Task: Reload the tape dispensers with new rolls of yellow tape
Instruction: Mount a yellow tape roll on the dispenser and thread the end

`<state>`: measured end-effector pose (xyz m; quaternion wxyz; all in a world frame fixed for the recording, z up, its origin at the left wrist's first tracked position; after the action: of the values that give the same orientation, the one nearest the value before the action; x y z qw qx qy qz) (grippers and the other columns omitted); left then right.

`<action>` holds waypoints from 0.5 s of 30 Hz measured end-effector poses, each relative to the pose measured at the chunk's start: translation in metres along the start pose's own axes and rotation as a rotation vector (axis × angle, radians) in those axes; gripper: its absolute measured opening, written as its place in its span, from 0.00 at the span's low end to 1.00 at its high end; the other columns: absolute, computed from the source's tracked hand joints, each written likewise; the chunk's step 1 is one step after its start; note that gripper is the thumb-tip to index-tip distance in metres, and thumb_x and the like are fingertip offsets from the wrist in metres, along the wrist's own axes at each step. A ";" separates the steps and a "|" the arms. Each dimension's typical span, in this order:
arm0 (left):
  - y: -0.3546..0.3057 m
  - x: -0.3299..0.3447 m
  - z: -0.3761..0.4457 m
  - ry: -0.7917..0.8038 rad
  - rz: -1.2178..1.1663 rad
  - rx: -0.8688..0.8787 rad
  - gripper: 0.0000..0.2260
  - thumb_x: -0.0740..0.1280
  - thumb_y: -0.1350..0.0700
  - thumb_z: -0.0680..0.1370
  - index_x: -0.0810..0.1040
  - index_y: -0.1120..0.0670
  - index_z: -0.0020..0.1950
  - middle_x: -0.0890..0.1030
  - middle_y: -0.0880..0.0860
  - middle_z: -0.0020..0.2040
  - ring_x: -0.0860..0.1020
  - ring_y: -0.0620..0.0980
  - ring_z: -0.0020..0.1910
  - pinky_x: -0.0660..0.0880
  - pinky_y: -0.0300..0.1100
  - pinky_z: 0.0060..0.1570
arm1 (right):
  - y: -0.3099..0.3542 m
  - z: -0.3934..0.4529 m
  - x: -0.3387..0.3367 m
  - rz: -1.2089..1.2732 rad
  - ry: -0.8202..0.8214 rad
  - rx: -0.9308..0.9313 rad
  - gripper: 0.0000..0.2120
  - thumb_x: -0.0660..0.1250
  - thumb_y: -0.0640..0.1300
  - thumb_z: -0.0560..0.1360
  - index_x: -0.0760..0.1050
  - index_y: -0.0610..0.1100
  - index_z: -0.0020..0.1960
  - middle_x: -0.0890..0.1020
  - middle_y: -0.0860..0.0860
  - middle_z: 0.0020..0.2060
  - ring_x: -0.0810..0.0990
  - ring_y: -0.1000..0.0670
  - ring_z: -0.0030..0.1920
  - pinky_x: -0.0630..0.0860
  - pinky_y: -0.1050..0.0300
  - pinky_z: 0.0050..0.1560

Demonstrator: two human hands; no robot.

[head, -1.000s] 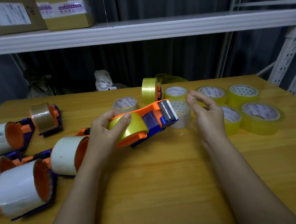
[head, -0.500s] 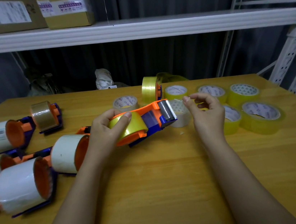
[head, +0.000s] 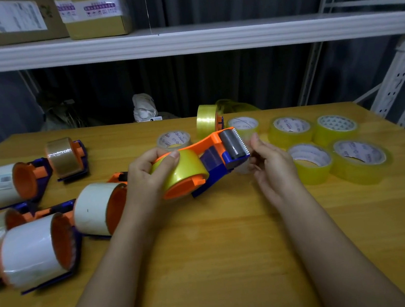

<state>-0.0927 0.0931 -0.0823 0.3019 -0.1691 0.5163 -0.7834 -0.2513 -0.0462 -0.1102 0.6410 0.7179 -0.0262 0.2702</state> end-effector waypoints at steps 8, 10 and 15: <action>0.002 0.004 0.002 0.009 -0.055 -0.019 0.07 0.66 0.51 0.71 0.76 0.49 0.33 0.79 0.44 0.32 0.77 0.41 0.31 0.72 0.34 0.26 | -0.010 -0.007 0.014 0.049 0.056 0.122 0.10 0.58 0.38 0.79 0.78 0.45 0.50 0.82 0.50 0.39 0.77 0.52 0.43 0.71 0.58 0.44; 0.003 0.005 0.002 0.003 -0.065 -0.023 0.08 0.66 0.50 0.70 0.77 0.47 0.31 0.78 0.44 0.31 0.77 0.41 0.31 0.72 0.35 0.26 | -0.012 -0.010 0.019 0.101 0.119 0.181 0.11 0.56 0.39 0.80 0.78 0.45 0.53 0.82 0.48 0.44 0.77 0.50 0.48 0.73 0.56 0.47; 0.005 0.007 0.003 -0.033 -0.134 -0.049 0.08 0.66 0.50 0.70 0.75 0.49 0.31 0.77 0.44 0.30 0.76 0.43 0.31 0.71 0.35 0.27 | -0.013 -0.009 0.026 0.344 0.234 0.285 0.26 0.61 0.41 0.74 0.66 0.42 0.73 0.73 0.39 0.67 0.73 0.42 0.62 0.69 0.45 0.65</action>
<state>-0.0942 0.0846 -0.0861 0.2531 -0.2237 0.5180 -0.7859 -0.2274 -0.0269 -0.1109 0.4768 0.7498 -0.0353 0.4575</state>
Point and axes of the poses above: each hand's wrist, its own z-axis towards the middle knuckle, its own x-axis out of the palm, y = z × x, the point moved 3 cm from there along z, towards the middle knuckle
